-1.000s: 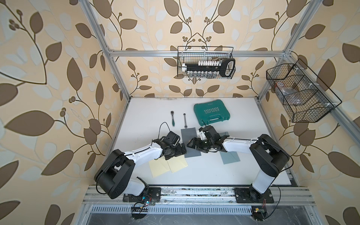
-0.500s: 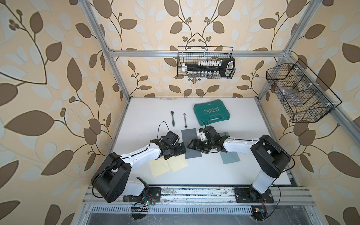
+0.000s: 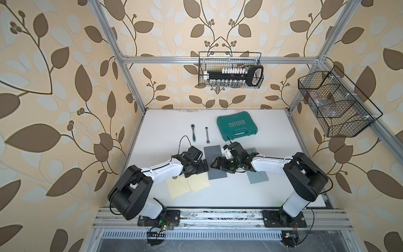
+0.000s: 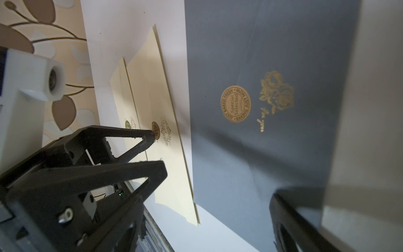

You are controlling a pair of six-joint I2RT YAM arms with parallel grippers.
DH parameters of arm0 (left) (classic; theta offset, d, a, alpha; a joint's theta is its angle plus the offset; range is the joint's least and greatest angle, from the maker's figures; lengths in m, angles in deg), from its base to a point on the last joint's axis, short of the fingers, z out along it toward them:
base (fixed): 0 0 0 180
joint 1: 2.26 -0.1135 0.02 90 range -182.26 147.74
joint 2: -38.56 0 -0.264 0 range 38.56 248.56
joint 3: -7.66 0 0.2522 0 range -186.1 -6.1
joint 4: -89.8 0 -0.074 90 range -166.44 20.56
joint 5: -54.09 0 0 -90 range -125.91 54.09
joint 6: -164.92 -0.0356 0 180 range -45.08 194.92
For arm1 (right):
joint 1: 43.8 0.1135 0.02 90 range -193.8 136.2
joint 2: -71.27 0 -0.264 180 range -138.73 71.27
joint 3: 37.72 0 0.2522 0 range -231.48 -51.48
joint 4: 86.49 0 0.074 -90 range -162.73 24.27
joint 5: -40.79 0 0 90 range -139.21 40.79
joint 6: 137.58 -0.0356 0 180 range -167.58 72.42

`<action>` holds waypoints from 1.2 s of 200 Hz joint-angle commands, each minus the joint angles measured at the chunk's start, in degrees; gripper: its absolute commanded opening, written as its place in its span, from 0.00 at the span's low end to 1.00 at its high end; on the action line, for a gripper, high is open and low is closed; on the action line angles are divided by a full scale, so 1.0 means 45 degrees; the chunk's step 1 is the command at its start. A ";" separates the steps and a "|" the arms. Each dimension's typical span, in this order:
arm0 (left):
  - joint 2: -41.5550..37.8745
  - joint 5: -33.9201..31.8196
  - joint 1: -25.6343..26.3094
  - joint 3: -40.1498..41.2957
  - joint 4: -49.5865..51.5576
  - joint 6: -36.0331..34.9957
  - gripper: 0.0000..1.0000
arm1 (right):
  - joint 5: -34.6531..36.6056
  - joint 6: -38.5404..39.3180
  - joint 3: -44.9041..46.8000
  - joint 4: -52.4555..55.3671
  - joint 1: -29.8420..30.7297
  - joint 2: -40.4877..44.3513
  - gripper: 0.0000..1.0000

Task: Open the envelope
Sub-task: Move the envelope to the center of the board, then adjust the envelope at the center of the board.

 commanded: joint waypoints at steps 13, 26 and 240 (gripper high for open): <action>0.0493 -0.0514 -0.0118 0.0291 0.0222 0.0076 0.99 | 0.0181 0.0306 0.0502 0.0742 0.0068 0.0728 0.92; 0.0151 -0.0504 -0.0119 0.0309 0.0223 0.0083 0.99 | 0.0331 0.0445 0.0547 0.0840 0.0068 0.1130 0.93; 0.8514 0.2750 0.4343 -1.2091 0.1925 -0.1629 0.99 | -0.1579 0.3634 0.2762 0.4358 -1.1807 0.3975 0.81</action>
